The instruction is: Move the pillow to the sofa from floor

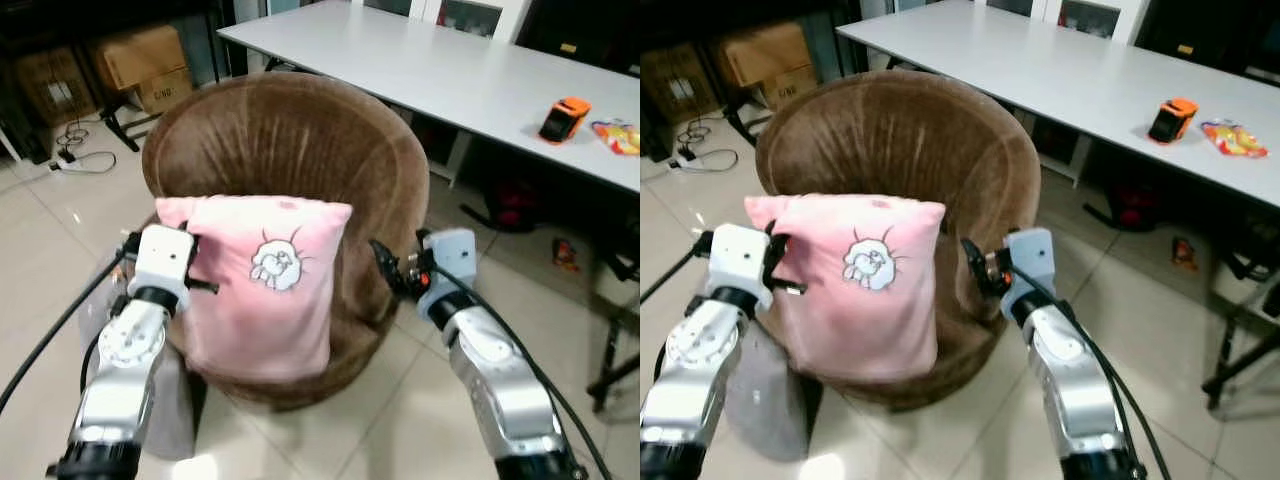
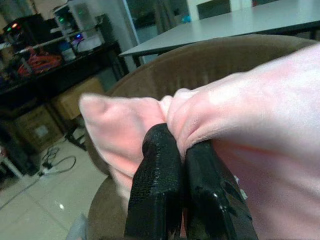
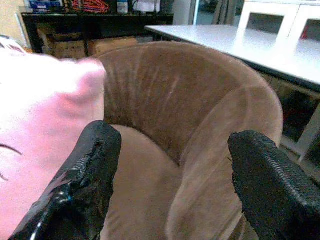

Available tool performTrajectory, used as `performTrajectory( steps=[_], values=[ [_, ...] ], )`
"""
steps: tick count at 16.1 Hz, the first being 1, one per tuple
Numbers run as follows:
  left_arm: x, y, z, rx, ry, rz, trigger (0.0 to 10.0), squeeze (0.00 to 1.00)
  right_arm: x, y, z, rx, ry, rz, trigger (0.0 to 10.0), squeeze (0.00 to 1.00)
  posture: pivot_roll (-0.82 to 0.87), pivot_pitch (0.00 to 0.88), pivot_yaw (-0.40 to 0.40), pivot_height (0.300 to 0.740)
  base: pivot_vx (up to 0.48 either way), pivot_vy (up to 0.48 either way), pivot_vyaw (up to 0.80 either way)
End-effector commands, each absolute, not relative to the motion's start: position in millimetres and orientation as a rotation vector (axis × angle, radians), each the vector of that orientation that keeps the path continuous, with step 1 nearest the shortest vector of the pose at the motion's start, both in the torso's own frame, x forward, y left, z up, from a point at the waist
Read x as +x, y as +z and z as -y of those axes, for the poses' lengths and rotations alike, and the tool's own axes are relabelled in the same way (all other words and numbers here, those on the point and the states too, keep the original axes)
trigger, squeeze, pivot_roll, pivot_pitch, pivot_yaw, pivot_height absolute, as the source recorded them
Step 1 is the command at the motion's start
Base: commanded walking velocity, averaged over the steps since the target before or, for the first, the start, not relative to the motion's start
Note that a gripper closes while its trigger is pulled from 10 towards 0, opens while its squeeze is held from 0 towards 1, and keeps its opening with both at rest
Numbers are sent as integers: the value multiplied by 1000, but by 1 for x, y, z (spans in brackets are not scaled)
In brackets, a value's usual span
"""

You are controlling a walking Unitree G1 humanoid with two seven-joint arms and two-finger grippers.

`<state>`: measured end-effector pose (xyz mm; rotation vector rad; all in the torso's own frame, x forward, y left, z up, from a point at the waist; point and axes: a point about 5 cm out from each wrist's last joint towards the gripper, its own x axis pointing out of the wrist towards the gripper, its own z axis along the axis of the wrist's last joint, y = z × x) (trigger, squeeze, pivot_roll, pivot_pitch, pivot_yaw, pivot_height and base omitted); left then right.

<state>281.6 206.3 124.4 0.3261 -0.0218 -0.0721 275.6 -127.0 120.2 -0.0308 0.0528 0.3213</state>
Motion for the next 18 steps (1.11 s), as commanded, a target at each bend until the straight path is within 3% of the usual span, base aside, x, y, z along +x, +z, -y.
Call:
performTrajectory(
  steps=[1,4,18],
  values=[
    [285,138,-198,320,-92,84,10000,0,275,122,136,-31,300,-41,10000,0,-53,0,12,740,315,0,0],
    [286,139,-197,327,-88,84,10000,0,272,119,135,-109,337,-40,10000,0,-50,0,17,740,309,0,0],
    [288,143,-211,393,-67,71,10000,0,275,118,138,-47,276,-41,10000,0,-26,0,21,740,306,0,92]
  ],
)
